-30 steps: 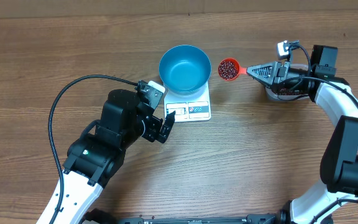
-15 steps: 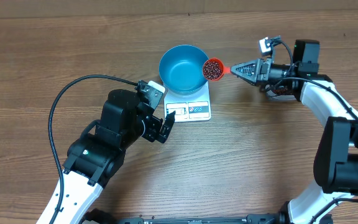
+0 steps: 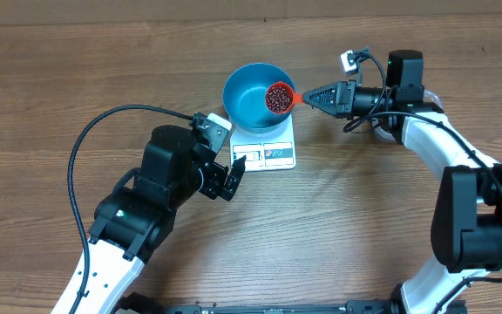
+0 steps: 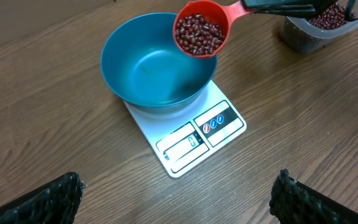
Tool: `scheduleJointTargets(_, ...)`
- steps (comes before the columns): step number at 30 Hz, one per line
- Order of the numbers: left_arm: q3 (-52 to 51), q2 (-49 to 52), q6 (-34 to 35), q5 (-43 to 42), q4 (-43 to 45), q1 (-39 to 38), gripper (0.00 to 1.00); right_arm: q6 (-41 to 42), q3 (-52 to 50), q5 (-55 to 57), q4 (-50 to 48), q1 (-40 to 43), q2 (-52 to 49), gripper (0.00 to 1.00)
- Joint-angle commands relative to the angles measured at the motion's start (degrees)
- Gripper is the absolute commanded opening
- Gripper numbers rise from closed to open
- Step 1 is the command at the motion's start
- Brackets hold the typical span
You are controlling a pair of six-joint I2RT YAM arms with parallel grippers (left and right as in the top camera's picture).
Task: Scoop item into bowl and weigh 150g on scale
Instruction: 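Tilt the red scoop to pour beans into the teal bowl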
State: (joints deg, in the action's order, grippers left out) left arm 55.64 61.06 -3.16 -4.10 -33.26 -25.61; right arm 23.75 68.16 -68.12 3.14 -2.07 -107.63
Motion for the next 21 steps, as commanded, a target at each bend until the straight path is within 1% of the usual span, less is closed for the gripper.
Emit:
scheduleJointTargets(1,1.2,0.46,0.57,-0.37,0.04,0.09,1.0,0.26,0.59,2.27,-1.53,-1.05,-0.17,0.04)
scheduleJointTargets(16,1.2,0.44,0.57,-0.37,0.04,0.09,0.99,-0.42,0.59,12.22,-1.9,-3.85,-0.17,0.04)
scheduleJointTargets(18,1.2,0.44,0.57,-0.37,0.07,0.09,0.99,-3.58,0.59,12.9,-2.4,-4.24,-0.17,0.04)
scheduleJointTargets(21,1.2,0.44,0.57,-0.37,0.04,0.09,1.0,-10.86,0.59,13.53,-2.71,-4.74,-0.17,0.04)
